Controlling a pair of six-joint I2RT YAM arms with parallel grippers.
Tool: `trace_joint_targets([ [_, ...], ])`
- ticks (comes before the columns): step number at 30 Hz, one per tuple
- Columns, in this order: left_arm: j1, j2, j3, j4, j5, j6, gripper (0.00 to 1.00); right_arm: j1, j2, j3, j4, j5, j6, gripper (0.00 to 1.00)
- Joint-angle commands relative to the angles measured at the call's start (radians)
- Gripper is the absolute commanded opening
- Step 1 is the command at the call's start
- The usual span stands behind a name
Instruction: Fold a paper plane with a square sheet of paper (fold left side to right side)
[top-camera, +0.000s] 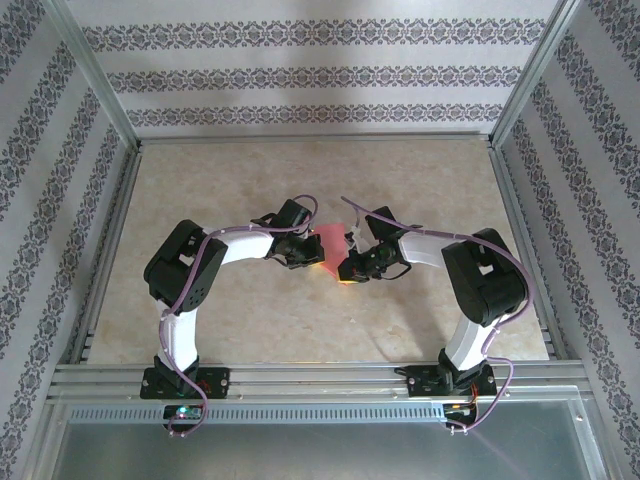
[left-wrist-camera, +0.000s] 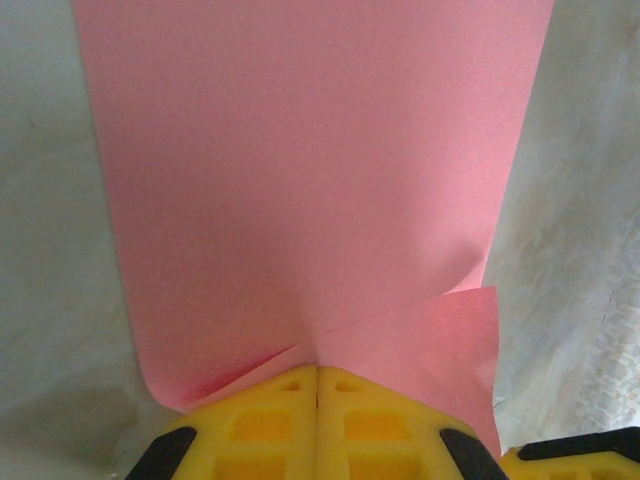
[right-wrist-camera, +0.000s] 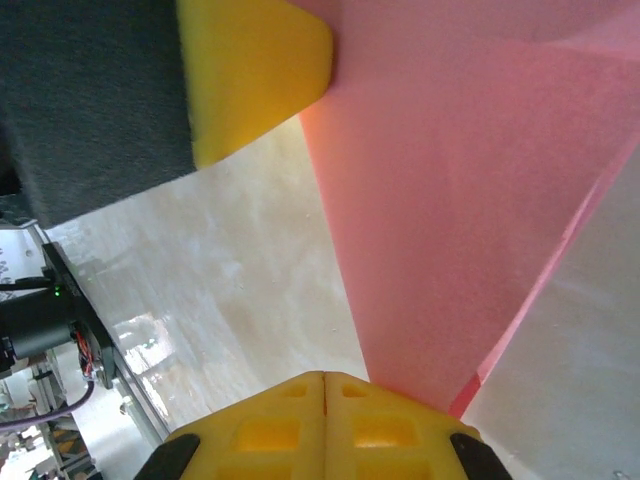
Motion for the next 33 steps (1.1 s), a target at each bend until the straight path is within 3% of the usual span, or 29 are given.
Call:
trace_joint_targets([
  [1, -0.009, 0.057, -0.024, -0.152, -0.085, 0.016, 0.0, 0.002, 0.019, 0.015, -0.024, 0.003, -0.022, 0.02],
  [33, -0.009, 0.062, -0.013, -0.175, -0.102, 0.023, 0.0, 0.009, 0.067, -0.014, -0.067, 0.0, -0.045, 0.01],
])
